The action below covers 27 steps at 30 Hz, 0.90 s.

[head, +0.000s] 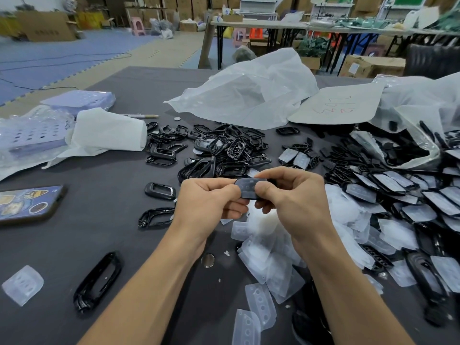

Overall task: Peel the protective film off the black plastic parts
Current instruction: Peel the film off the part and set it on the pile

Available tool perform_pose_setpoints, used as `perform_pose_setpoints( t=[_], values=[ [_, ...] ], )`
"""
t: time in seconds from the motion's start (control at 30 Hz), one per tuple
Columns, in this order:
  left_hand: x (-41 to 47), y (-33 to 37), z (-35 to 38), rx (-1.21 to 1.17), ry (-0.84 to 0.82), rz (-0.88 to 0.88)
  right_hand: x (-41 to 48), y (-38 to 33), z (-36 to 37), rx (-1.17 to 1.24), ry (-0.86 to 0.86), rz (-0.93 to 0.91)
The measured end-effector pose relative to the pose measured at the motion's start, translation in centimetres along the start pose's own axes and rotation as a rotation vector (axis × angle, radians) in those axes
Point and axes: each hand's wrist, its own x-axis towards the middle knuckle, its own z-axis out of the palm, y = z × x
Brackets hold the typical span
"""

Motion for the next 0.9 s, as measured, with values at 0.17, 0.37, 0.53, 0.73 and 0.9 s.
perform_pose_setpoints(
  t=[0.17,0.37,0.53,0.73,0.9],
  values=[
    [0.06,-0.28,0.19,0.030,0.029,0.031,0.07,0.10,0.08,0.014,0.000,0.018],
    [-0.13,-0.16,0.34,0.099,0.033,0.131,-0.12,-0.16,0.15,0.033,-0.032,0.003],
    [-0.01,0.00,0.46,0.038,0.093,0.109,-0.13,-0.26,0.08,0.045,-0.071,0.034],
    [-0.17,0.10,0.36,0.051,0.090,0.149,-0.41,0.20,0.65,-0.179,-0.023,-0.122],
    [0.18,-0.13,0.15,0.066,0.124,0.125,-0.08,0.43,0.33,-0.052,-0.053,0.000]
  ],
)
